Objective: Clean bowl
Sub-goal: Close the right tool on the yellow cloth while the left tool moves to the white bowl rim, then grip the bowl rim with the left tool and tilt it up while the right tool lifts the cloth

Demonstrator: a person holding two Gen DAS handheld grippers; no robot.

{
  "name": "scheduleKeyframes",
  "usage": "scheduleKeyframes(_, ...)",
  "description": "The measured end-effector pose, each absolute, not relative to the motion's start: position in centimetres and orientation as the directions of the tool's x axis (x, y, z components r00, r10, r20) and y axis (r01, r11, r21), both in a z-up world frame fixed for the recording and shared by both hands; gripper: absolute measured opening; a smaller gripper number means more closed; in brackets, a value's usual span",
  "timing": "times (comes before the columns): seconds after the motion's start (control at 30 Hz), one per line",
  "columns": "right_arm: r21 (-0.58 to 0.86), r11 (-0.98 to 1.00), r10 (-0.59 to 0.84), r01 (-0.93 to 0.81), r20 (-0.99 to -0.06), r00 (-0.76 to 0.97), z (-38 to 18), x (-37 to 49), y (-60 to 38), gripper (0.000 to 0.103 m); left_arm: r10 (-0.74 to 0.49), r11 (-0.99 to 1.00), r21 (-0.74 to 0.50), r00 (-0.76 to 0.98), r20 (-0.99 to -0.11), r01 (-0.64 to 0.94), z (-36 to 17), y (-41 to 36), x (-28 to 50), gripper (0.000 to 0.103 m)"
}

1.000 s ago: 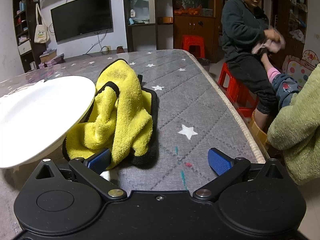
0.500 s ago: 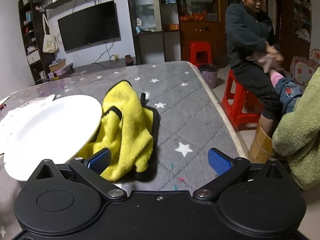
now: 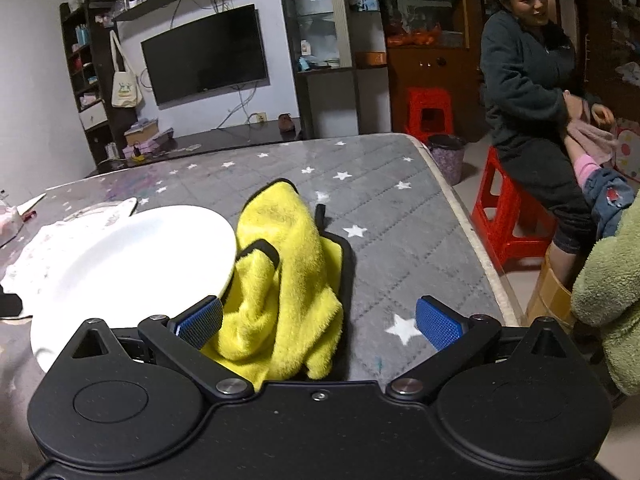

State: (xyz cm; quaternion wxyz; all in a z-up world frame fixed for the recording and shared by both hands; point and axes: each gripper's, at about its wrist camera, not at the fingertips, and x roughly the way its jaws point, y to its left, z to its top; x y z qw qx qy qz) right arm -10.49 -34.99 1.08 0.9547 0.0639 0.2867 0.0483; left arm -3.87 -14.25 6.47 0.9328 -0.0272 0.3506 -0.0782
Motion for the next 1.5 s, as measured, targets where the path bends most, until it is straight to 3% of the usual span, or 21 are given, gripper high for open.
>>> scheduleKeyframes(0.63, 0.160, 0.981, 0.177, -0.106, -0.545, 0.820, 1.2, -8.1, -34.9, 0.102, -0.171, 0.985, -0.125, 0.708, -0.685, 0.117, 5.6, -14.7, -2.8, 0.088)
scheduleKeyframes(0.9, 0.179, 0.979, 0.183, -0.097, -0.563, 0.806, 0.5, -7.0, -35.3, 0.087, -0.160, 0.987, -0.101, 0.718, -0.678, 0.126, 5.8, -15.5, -3.0, 0.087)
scheduleKeyframes(0.97, 0.180, 0.978, 0.192, -0.107, -0.566, 0.802, 0.4, -7.0, -35.3, 0.078, -0.174, 0.984, -0.085, 0.727, -0.664, 0.158, 6.1, -16.0, -3.4, 0.087)
scheduleKeyframes(1.07, 0.182, 0.976, 0.202, -0.118, -0.572, 0.795, 0.1, -6.9, -35.2, 0.075, -0.200, 0.976, -0.062, 0.739, -0.644, 0.210, 6.7, -16.7, -4.1, 0.087)
scheduleKeyframes(1.17, 0.180, 0.973, 0.221, -0.141, -0.576, 0.787, 0.0, -6.8, -35.0, 0.065, -0.259, 0.958, -0.066, 0.739, -0.622, 0.280, 7.2, -17.6, -4.7, 0.087)
scheduleKeyframes(1.5, 0.150, 0.976, 0.217, -0.158, -0.597, 0.773, -0.4, -6.3, -34.5, 0.059, -0.387, 0.867, 0.008, 0.684, -0.618, 0.499, 7.0, -21.7, -5.9, 0.086)
